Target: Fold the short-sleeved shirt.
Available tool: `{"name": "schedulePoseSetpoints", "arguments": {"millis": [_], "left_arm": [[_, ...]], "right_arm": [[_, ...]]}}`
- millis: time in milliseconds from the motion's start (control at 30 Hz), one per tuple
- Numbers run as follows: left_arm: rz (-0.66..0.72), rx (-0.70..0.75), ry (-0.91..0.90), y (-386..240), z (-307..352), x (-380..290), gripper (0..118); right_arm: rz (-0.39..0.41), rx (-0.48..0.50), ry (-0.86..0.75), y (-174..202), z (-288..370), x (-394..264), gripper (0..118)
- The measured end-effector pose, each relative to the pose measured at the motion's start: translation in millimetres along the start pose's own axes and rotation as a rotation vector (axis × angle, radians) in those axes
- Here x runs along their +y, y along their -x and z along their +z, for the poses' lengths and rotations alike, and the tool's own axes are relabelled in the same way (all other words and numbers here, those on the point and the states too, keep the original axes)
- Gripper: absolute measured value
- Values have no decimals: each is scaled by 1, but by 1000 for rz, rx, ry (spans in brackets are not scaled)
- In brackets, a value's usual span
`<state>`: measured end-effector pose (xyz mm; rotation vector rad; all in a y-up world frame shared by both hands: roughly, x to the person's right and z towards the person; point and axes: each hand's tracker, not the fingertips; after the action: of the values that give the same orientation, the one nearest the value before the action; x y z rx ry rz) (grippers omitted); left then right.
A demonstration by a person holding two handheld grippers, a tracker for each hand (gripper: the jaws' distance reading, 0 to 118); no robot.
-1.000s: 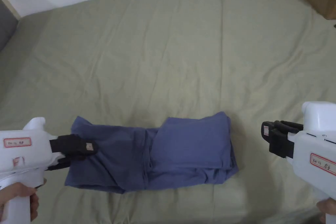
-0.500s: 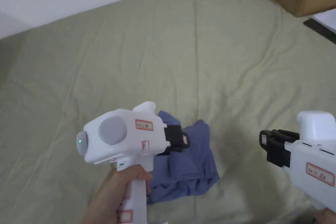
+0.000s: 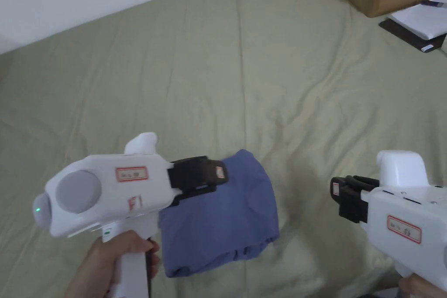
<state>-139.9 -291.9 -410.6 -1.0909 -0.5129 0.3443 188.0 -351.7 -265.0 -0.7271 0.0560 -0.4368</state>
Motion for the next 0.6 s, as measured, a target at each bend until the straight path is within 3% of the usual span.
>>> {"name": "schedulePoseSetpoints", "arguments": {"millis": [33, 67, 367, 467, 600], "left_arm": [[14, 0, 6, 6, -2, -1, 13], [32, 6, 18, 12, -8, -3, 8], [-7, -131, 184, -19, -111, -32, 8], [-28, -54, 265, -32, -148, -37, 8], [-31, -91, 300, -35, -163, -45, 7]], "right_arm": [[5, 2, 0, 2, 0, -1, 0], [12, 3, 2, 3, -1, -1, 0], [42, -13, 17, 1, 6, -5, 0], [36, -25, 18, -3, 9, -4, 0], [61, -37, 15, 1, 14, -2, 0]]}}
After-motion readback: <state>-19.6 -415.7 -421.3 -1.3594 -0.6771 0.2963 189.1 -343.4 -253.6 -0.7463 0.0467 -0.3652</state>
